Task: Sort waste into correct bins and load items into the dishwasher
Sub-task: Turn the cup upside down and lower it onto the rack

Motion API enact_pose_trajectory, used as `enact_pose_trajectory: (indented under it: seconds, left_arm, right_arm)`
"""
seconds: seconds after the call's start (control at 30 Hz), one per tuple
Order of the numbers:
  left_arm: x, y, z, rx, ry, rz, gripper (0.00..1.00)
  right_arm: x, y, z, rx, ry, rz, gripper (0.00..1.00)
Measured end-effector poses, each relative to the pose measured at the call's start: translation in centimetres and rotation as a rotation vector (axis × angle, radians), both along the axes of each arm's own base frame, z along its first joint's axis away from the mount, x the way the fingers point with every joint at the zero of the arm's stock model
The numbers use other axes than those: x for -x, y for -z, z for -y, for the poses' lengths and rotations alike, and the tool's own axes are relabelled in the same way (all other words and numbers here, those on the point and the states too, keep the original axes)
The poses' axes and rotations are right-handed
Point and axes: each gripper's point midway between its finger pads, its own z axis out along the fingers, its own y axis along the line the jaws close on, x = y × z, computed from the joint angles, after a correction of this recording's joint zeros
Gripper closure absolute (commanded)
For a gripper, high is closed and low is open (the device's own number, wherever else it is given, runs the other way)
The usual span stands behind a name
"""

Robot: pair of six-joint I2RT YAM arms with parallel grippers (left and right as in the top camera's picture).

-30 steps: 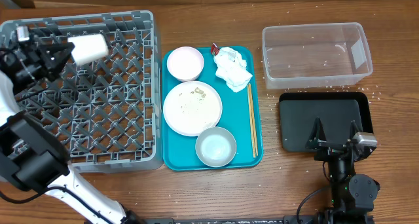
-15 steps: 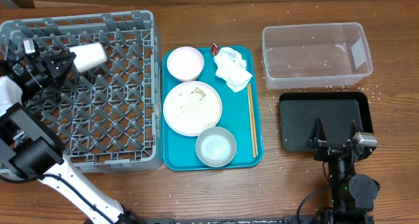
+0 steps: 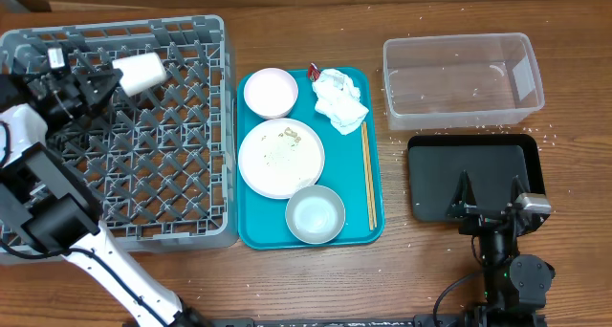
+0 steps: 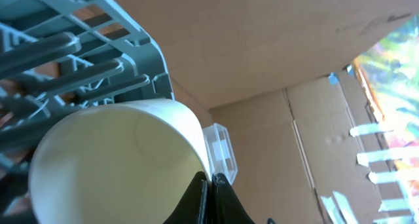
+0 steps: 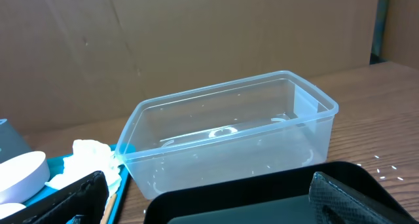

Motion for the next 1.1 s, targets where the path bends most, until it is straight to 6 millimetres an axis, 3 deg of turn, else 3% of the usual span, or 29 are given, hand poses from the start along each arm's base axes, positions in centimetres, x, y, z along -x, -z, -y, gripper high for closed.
enact_pose_trajectory:
  seconds: [0.3,0.6,0.7,0.83,0.9,0.93,1.0,1.1]
  left_arm:
    - [-1.2,0.0,1.3,0.001,0.027,-0.032,0.96]
    - [-0.1,1.1,-1.4,0.035,-0.054,-0.158,0.96]
    - [0.3,1.6,-2.6,0.028,-0.088,-0.186,0.91]
    - [0.3,2.4,-3.1,0.004,-0.114,-0.227,0.91]
    - [0.4,2.7,-3.1,0.005,-0.119,-0.247,0.86]
    - [0.4,2.8,-3.1,0.004,-0.122,-0.258,0.76]
    - [0.5,3.2,-3.1,0.004,-0.13,-0.289,0.67]
    - [0.7,3.9,-3.1,0.004,-0.141,-0.344,0.64]
  right_arm:
    - [0.0,0.0,0.0,0.0,-0.001,0.0,0.0]
    - [0.0,0.0,0.0,0.0,0.0,0.0,0.0]
    - [0.0,0.0,0.0,0.0,0.0,0.0,0.0]
    - [0.0,0.0,0.0,0.0,0.0,0.0,0.0]
    - [0.0,0.0,0.0,0.0,0.0,0.0,0.0]
    - [0.0,0.0,0.0,0.0,0.0,-0.001,0.0]
    - [0.0,0.0,0.0,0.0,-0.001,0.0,0.0]
    - [0.0,0.0,0.0,0.0,0.0,0.0,0.0]
